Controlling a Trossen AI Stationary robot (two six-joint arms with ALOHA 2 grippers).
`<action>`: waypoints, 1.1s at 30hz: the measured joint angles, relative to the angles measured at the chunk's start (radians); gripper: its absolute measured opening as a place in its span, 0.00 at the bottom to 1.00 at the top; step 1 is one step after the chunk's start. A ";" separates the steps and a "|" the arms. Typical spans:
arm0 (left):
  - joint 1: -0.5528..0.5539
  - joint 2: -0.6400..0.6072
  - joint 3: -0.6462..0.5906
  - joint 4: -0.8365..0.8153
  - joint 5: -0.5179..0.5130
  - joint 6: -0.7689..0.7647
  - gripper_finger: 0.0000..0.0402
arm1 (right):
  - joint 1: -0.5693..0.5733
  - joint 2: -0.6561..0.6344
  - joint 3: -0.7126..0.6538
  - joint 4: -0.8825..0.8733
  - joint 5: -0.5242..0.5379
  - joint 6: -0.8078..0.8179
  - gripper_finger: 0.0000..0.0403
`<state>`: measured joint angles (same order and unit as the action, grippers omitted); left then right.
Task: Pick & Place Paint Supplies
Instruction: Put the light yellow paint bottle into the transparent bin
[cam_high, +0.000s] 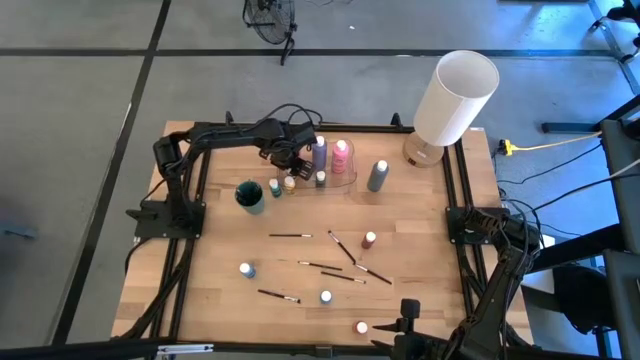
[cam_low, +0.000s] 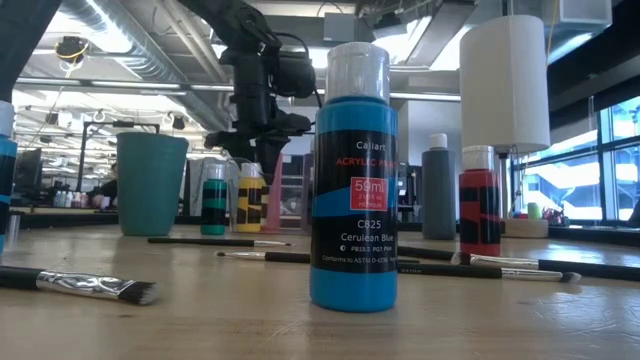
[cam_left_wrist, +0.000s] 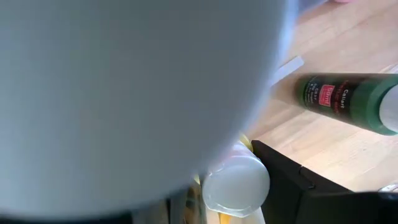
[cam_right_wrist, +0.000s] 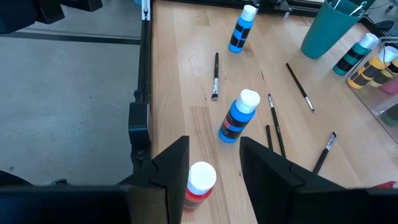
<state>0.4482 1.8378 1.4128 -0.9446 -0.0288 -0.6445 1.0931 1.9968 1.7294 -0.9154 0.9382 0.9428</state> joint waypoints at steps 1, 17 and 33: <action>-0.002 0.004 0.000 0.001 -0.001 0.000 0.36 | 0.000 0.000 0.000 0.000 0.000 0.000 0.36; -0.007 0.014 0.001 0.011 0.015 0.030 0.40 | 0.000 -0.001 0.000 0.000 0.000 0.000 0.36; -0.012 0.015 0.002 0.007 0.044 0.021 0.42 | 0.000 -0.001 0.000 0.000 0.000 0.000 0.36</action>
<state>0.4366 1.8526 1.4143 -0.9375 0.0155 -0.6231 1.0935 1.9961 1.7294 -0.9154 0.9382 0.9424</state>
